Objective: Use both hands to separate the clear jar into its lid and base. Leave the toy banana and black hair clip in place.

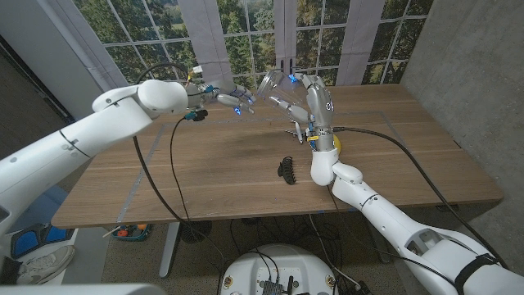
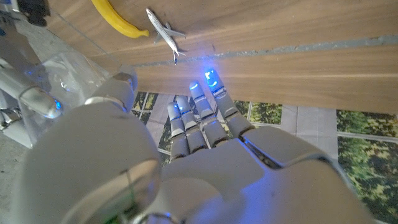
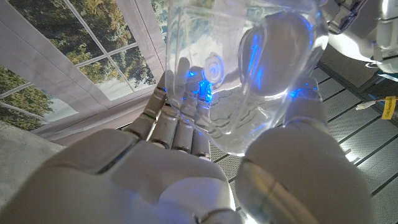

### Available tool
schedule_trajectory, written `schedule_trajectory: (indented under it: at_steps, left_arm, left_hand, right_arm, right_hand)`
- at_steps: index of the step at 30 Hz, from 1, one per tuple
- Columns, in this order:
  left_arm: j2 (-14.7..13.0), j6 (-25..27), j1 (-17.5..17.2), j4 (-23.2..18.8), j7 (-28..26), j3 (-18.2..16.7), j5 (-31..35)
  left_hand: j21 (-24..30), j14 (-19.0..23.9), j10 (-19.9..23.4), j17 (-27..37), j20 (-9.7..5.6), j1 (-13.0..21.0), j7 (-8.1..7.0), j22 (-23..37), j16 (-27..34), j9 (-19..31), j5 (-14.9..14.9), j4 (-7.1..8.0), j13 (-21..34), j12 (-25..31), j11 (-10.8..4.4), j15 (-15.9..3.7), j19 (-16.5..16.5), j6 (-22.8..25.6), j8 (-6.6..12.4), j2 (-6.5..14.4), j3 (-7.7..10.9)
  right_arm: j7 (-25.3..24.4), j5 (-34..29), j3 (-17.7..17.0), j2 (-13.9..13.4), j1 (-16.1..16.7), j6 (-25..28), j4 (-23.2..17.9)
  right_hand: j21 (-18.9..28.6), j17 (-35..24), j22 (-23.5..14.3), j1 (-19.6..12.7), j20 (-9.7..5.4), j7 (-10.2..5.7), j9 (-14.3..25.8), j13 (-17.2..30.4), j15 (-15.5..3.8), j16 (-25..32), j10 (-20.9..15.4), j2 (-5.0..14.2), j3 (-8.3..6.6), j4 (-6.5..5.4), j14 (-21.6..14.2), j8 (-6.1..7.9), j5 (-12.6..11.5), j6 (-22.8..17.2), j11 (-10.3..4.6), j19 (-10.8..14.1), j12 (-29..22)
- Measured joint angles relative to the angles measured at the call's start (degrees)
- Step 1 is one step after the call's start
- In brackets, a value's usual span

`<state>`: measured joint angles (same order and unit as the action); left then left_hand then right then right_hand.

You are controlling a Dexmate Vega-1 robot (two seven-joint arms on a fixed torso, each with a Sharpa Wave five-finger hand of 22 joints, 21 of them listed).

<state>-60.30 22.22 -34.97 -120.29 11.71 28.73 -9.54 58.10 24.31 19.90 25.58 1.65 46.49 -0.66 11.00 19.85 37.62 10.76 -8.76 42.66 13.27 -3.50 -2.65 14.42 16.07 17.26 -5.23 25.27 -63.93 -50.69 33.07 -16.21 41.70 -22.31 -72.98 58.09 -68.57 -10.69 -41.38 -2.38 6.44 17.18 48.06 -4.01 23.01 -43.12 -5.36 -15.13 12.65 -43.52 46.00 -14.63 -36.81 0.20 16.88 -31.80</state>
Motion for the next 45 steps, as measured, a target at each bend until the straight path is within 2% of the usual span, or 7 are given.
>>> schedule_trajectory:
  at_steps: [4, 11, 16, 22, 25, 36, 45]
  left_arm:
    - [0.00, -5.14, 0.00, 0.00, -5.01, 0.00, 1.26]
    - [4.91, -16.78, -6.28, 8.29, -8.02, -4.98, -0.65]
    - [7.20, -25.23, -6.79, 13.77, -5.89, -6.00, -4.01]
    - [9.76, -33.11, -5.40, 20.80, 1.40, -6.06, -10.40]
    - [10.27, -35.49, -4.94, 22.39, 5.89, -6.06, -13.93]
    - [14.32, -38.90, -1.07, 32.11, 19.23, -5.32, -24.00]
    - [15.62, -40.22, 0.89, 34.99, 23.37, -4.67, -25.30]
  left_hand:
    - [-1.98, -3.49, -3.39, -1.66, 1.14, -2.49, 0.67, -1.24, -2.58, -1.14, -0.18, 0.50, -1.19, -1.75, 0.96, 0.21, -1.14, -3.65, -1.83, -0.83, -1.15]
    - [-4.91, -7.05, -7.27, -4.04, 2.03, -4.59, 0.91, -1.69, -5.28, -3.51, -0.40, 0.25, -3.21, -2.69, 2.40, 0.29, -2.03, -6.83, -4.43, -2.18, -2.86]
    - [-9.00, -10.85, -13.02, -7.75, 2.44, -5.56, -2.85, -1.69, -8.12, -7.98, -0.40, -0.30, -6.85, -2.91, 2.60, 1.43, -2.43, -11.39, -7.00, -2.55, -4.49]
    - [-12.60, -12.96, -15.34, -11.39, 2.97, -7.00, -9.90, -1.68, -8.98, -12.37, 0.34, -0.38, -10.61, -2.82, 1.87, 2.35, -1.89, -12.34, -7.12, -4.02, -6.80]
    - [-13.89, -13.06, -15.07, -12.77, 3.04, -6.33, -11.45, -1.68, -8.98, -14.19, 1.51, -0.36, -12.24, -2.41, 1.21, 2.84, -0.50, -11.75, -6.96, -4.77, -8.45]
    - [-19.15, -9.14, -9.65, -15.19, 0.19, 2.43, -11.81, -1.68, -8.58, -21.15, 4.48, -0.76, -19.64, -1.56, -2.35, 0.41, 6.21, -0.23, -4.68, -2.62, -11.27]
    - [-20.78, -9.29, -10.44, -15.19, 1.68, 4.96, -11.92, -1.67, -8.58, -22.51, 2.70, -0.98, -21.35, -1.76, -0.96, 0.29, 8.28, 0.39, -5.14, -1.69, -10.54]
  right_arm:
    - [-0.02, 1.39, 1.64, -1.33, -0.51, 0.83, -0.78]
    - [-0.02, 3.15, 4.29, -3.46, -1.20, 2.14, -2.21]
    - [-0.03, 4.41, 5.89, -4.79, -1.51, 3.33, -3.17]
    - [-0.06, 5.27, 6.96, -5.71, -1.61, 4.34, -3.82]
    - [-0.07, 5.48, 7.13, -5.92, -1.61, 4.57, -3.99]
    - [-0.08, 5.27, 7.32, -6.08, -1.59, 4.20, -4.21]
    - [-0.08, 5.06, 8.57, -6.45, -2.35, 4.18, -4.19]
  right_hand:
    - [0.00, 0.00, 0.00, 0.00, 0.03, 0.00, 0.00, 0.00, 0.00, 0.00, 0.00, 0.00, 0.00, 0.00, 0.00, 0.00, 0.02, 0.00, 0.00, 0.42, -0.01]
    - [0.00, 0.15, 0.00, 0.00, 0.04, 0.00, 0.00, 0.00, 0.00, 0.00, 0.00, 0.00, 0.00, 0.00, 0.00, 0.00, 0.17, 0.00, 0.00, 0.42, -0.21]
    - [0.00, 0.15, 0.00, 0.00, 0.24, 0.00, 0.00, 0.00, 0.00, 0.00, 0.00, 0.00, 0.00, 0.00, 0.00, 0.00, 0.24, 0.00, 0.00, 0.62, -0.21]
    - [0.12, 0.15, 0.00, -0.01, 0.24, 0.00, 0.00, 0.00, 0.00, 0.00, 0.00, 0.00, 0.00, 0.00, 0.00, 0.00, 0.02, 0.00, 0.00, 0.62, -0.21]
    - [0.44, 0.15, 0.00, -0.01, 0.24, 0.00, 0.00, 0.00, 0.01, 0.00, 0.00, -0.01, 0.00, 0.00, -0.01, 0.00, -0.02, 0.00, 0.00, 0.62, -0.19]
    - [0.44, 0.14, 0.31, -0.01, 0.24, 0.00, 0.00, 0.00, 0.01, 0.00, 0.00, -0.01, 0.00, 0.00, -0.01, 0.00, -0.02, 0.00, 0.00, 0.61, -0.13]
    - [0.44, 0.14, 0.31, -0.01, 0.24, 0.00, 0.00, 0.00, 0.02, 0.00, 0.00, -0.01, 0.00, 0.00, -0.02, 0.00, 0.00, 0.00, 0.00, 0.61, -0.03]
